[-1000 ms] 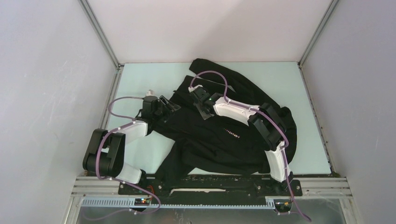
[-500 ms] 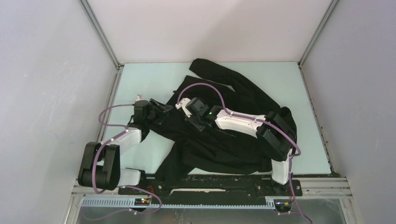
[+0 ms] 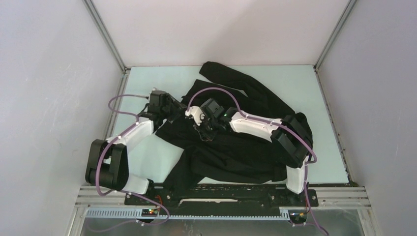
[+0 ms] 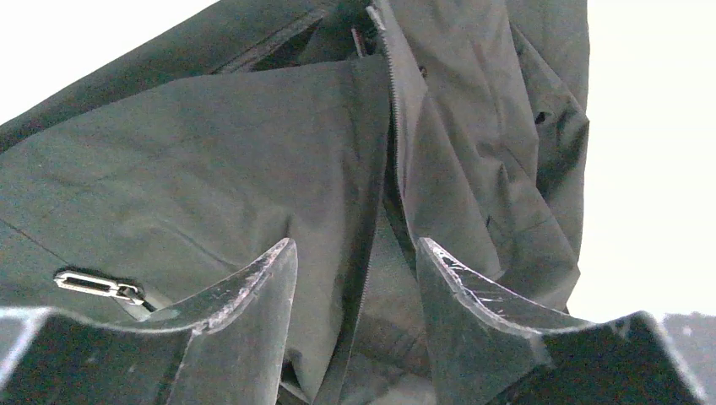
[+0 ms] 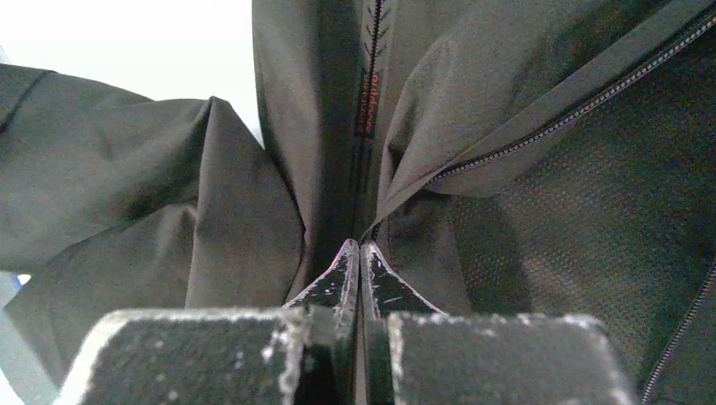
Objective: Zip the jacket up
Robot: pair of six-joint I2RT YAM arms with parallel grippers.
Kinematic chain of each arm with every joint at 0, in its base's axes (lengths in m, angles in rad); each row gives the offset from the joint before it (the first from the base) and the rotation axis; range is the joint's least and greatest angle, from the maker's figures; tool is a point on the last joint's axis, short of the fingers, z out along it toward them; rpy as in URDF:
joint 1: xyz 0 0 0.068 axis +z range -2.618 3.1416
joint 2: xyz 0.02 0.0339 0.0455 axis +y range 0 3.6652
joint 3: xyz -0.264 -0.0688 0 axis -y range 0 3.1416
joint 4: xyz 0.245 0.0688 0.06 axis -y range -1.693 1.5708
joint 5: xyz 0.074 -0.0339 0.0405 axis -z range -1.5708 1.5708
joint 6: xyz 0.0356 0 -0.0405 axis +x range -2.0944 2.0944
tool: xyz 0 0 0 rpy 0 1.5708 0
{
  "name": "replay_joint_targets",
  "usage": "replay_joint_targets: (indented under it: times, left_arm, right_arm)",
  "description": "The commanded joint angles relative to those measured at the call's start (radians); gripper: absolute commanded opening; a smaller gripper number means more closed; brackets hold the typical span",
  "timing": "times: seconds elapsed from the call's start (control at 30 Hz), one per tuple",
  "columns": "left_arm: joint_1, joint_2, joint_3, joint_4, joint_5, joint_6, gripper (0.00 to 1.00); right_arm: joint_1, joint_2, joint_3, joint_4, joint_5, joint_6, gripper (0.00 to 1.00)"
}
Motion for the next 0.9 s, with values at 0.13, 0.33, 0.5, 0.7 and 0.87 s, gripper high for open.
replay_joint_targets:
  times: [0.13, 0.33, 0.5, 0.7, 0.87]
  left_arm:
    - [-0.026, 0.085, 0.151, -0.137, -0.031, 0.107, 0.59]
    - [-0.045, 0.198, 0.255, -0.099, 0.016, 0.152, 0.41]
    - [-0.087, 0.259, 0.340, -0.143, -0.034, 0.179, 0.47]
    - [-0.116, 0.332, 0.405, -0.184, -0.045, 0.176, 0.45]
    - [-0.118, 0.374, 0.430, -0.201, -0.074, 0.178, 0.42]
  right_arm:
    - [-0.084, 0.012, 0.015, 0.057, -0.256, 0.083, 0.00]
    - [-0.086, 0.003, 0.004, 0.072, -0.260, 0.088, 0.00]
    - [-0.093, -0.001, -0.003, 0.081, -0.263, 0.095, 0.00]
    - [-0.095, -0.006, -0.009, 0.092, -0.259, 0.101, 0.00]
    - [-0.101, -0.021, -0.029, 0.116, -0.254, 0.111, 0.00]
